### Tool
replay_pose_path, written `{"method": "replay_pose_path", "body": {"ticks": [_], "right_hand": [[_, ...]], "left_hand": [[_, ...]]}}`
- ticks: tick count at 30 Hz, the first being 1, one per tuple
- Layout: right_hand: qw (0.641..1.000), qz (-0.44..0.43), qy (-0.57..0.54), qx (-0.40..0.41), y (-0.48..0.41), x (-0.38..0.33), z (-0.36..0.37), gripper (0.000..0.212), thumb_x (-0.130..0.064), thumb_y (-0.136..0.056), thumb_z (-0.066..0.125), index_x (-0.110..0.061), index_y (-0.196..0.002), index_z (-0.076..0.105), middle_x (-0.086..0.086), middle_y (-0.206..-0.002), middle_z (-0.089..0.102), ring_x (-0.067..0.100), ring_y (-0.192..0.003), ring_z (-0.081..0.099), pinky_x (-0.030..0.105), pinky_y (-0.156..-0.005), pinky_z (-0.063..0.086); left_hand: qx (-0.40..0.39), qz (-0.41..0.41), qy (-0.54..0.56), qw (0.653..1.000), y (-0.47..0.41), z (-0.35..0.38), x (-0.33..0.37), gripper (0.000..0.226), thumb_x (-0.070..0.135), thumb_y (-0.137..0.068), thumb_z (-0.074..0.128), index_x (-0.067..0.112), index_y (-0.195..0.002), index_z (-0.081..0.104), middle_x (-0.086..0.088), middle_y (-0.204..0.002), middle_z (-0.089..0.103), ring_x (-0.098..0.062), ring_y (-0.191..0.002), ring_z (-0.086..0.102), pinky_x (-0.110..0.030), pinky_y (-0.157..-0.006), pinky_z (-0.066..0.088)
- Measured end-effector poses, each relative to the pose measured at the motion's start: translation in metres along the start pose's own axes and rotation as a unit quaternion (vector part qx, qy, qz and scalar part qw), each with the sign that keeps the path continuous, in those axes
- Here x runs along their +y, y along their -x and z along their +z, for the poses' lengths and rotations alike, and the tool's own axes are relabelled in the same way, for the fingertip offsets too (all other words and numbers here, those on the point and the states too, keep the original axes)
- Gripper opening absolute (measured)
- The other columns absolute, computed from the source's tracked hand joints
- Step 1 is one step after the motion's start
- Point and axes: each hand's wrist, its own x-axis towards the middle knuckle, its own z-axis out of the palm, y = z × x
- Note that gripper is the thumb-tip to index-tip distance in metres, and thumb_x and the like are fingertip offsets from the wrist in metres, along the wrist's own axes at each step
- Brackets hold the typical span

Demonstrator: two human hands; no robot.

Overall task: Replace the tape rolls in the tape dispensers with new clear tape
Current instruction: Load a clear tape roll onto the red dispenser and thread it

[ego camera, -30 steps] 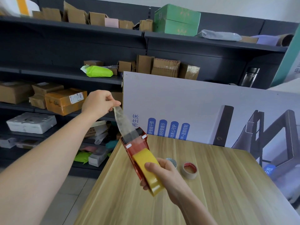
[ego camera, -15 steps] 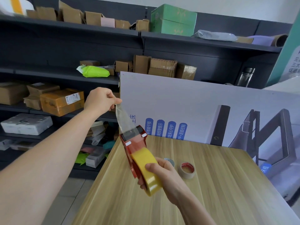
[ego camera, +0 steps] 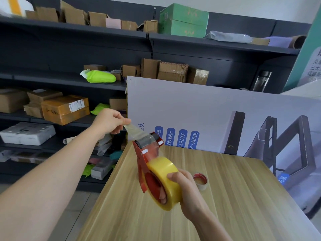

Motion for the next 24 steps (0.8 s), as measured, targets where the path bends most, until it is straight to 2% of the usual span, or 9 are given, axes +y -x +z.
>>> {"method": "replay_pose_path", "body": {"ticks": [4, 7, 9, 12, 14, 17, 19, 22, 24], "right_hand": [[1.000, -0.002, -0.007, 0.006, -0.002, 0.001, -0.004, 0.038, -0.036, -0.057, 0.060, 0.000, -0.067, 0.056, 0.020, -0.051, 0.055, 0.028, -0.047, 0.047, 0.031, -0.053, 0.047], [0.999, 0.019, -0.036, 0.027, -0.004, 0.003, -0.009, 0.050, -0.040, -0.054, 0.059, 0.002, -0.081, 0.052, 0.020, -0.050, 0.055, 0.028, -0.049, 0.049, 0.030, -0.054, 0.049], [0.997, 0.033, -0.053, 0.037, -0.004, 0.001, -0.011, 0.053, -0.039, -0.054, 0.059, 0.004, -0.084, 0.052, 0.020, -0.050, 0.055, 0.027, -0.049, 0.050, 0.029, -0.053, 0.050], [0.995, 0.035, -0.070, 0.055, -0.004, -0.003, -0.011, 0.038, -0.033, -0.062, 0.051, 0.004, -0.063, 0.057, 0.019, -0.046, 0.054, 0.024, -0.046, 0.050, 0.027, -0.052, 0.049], [0.995, 0.031, -0.074, 0.059, -0.003, -0.005, -0.009, 0.039, -0.034, -0.064, 0.046, -0.002, -0.048, 0.059, 0.016, -0.045, 0.054, 0.022, -0.048, 0.051, 0.028, -0.055, 0.049], [0.992, 0.038, -0.095, 0.070, -0.004, -0.008, -0.007, 0.037, -0.035, -0.064, 0.046, -0.005, -0.047, 0.062, 0.014, -0.046, 0.054, 0.022, -0.050, 0.051, 0.032, -0.061, 0.046], [0.991, 0.045, -0.100, 0.078, -0.004, -0.009, -0.006, 0.037, -0.035, -0.064, 0.047, -0.005, -0.049, 0.062, 0.014, -0.046, 0.054, 0.022, -0.049, 0.051, 0.034, -0.063, 0.045], [0.989, 0.050, -0.111, 0.085, -0.004, -0.009, -0.005, 0.036, -0.035, -0.064, 0.049, -0.005, -0.052, 0.064, 0.014, -0.047, 0.054, 0.021, -0.047, 0.050, 0.035, -0.063, 0.044], [0.988, 0.050, -0.114, 0.093, -0.003, -0.009, -0.005, 0.036, -0.035, -0.064, 0.049, -0.004, -0.055, 0.064, 0.014, -0.048, 0.054, 0.021, -0.046, 0.050, 0.035, -0.061, 0.044]], "left_hand": [[-0.058, -0.077, 0.063, 0.993, 0.011, 0.017, -0.018, 0.021, 0.022, -0.077, 0.077, 0.007, -0.075, 0.063, -0.007, -0.064, 0.063, -0.016, -0.050, 0.056, -0.026, -0.046, 0.051], [-0.118, -0.131, 0.146, 0.973, 0.022, 0.035, -0.033, 0.009, 0.009, -0.086, 0.068, 0.010, -0.088, 0.059, -0.007, -0.070, 0.058, -0.017, -0.051, 0.056, -0.031, -0.055, 0.056], [-0.139, -0.147, 0.220, 0.954, 0.030, 0.048, -0.042, 0.014, -0.001, -0.089, 0.057, 0.012, -0.086, 0.053, -0.009, -0.073, 0.054, -0.018, -0.053, 0.056, -0.032, -0.054, 0.055], [-0.162, -0.147, 0.312, 0.925, 0.042, 0.068, -0.049, 0.024, -0.008, -0.087, 0.054, 0.015, -0.081, 0.050, -0.009, -0.077, 0.052, -0.018, -0.060, 0.055, -0.030, -0.053, 0.055], [-0.174, -0.143, 0.367, 0.902, 0.051, 0.079, -0.049, 0.023, -0.005, -0.086, 0.058, 0.017, -0.084, 0.053, -0.008, -0.080, 0.053, -0.018, -0.065, 0.054, -0.030, -0.057, 0.053], [-0.188, -0.138, 0.424, 0.875, 0.067, 0.088, -0.045, 0.014, 0.010, -0.079, 0.069, 0.019, -0.085, 0.061, -0.004, -0.078, 0.062, -0.018, -0.068, 0.054, -0.031, -0.063, 0.046], [-0.206, -0.137, 0.449, 0.858, 0.075, 0.092, -0.044, 0.019, 0.018, -0.070, 0.074, 0.017, -0.088, 0.068, -0.007, -0.084, 0.068, -0.022, -0.075, 0.058, -0.035, -0.071, 0.047], [-0.216, -0.135, 0.453, 0.854, 0.083, 0.097, -0.044, 0.036, 0.018, -0.068, 0.074, 0.010, -0.103, 0.068, -0.013, -0.090, 0.070, -0.027, -0.079, 0.062, -0.041, -0.077, 0.049], [-0.210, -0.131, 0.451, 0.858, 0.089, 0.101, -0.043, 0.034, 0.019, -0.070, 0.073, 0.006, -0.102, 0.070, -0.014, -0.089, 0.070, -0.028, -0.078, 0.063, -0.043, -0.079, 0.050]]}}
